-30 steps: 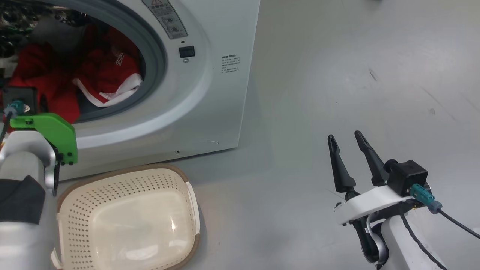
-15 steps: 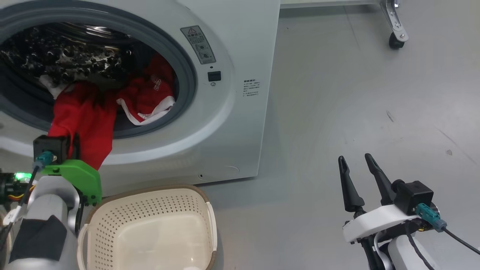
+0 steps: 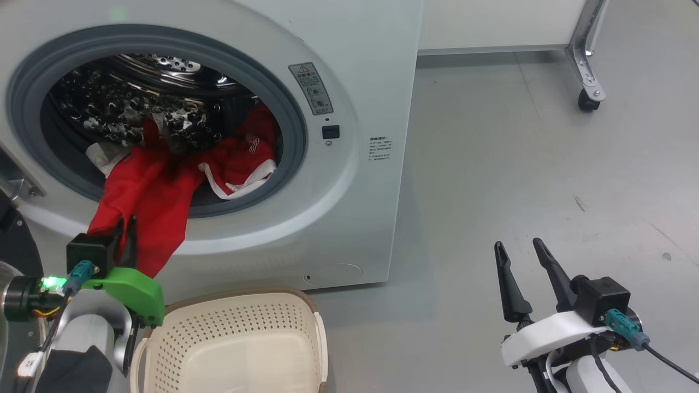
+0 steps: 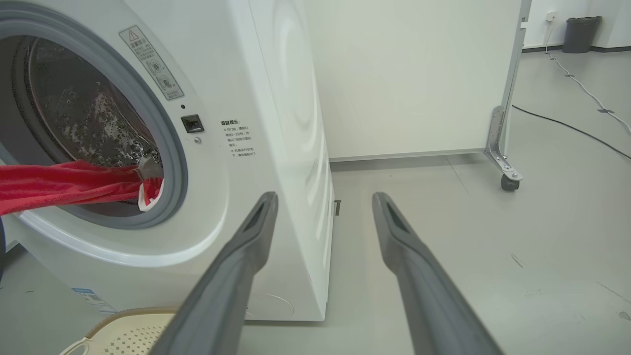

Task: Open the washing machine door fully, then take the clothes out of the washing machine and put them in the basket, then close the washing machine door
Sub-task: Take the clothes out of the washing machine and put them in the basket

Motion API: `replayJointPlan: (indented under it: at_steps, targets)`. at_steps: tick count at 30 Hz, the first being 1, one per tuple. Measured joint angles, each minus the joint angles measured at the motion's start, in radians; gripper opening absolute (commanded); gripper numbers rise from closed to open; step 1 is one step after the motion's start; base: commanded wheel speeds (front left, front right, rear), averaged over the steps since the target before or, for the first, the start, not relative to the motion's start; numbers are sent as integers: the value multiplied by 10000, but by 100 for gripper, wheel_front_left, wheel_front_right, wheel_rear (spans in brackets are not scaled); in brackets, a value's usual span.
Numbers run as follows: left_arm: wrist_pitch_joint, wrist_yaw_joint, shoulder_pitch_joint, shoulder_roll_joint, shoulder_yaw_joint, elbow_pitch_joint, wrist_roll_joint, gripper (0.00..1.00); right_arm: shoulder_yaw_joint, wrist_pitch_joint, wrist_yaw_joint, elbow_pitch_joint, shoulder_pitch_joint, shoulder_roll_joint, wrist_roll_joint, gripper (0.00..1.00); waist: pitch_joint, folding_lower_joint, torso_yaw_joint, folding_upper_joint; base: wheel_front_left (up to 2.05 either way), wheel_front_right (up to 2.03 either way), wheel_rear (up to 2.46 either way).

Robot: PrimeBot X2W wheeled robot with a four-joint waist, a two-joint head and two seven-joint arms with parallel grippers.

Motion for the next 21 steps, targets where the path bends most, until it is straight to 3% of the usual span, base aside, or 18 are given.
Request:
replayJointPlan:
  at_steps: [15, 21]
  targets:
    - [-389, -88, 47, -167, 196, -3007, -194, 0, -38, 0, 69, -153, 207, 4, -4, 100, -206, 0, 21, 0, 0, 0, 0]
    - [-407, -86, 3, -174, 351, -5010, -167, 0, -56, 0, 73, -224, 229, 10, -13, 100, -188, 0, 4, 0, 0, 0, 0]
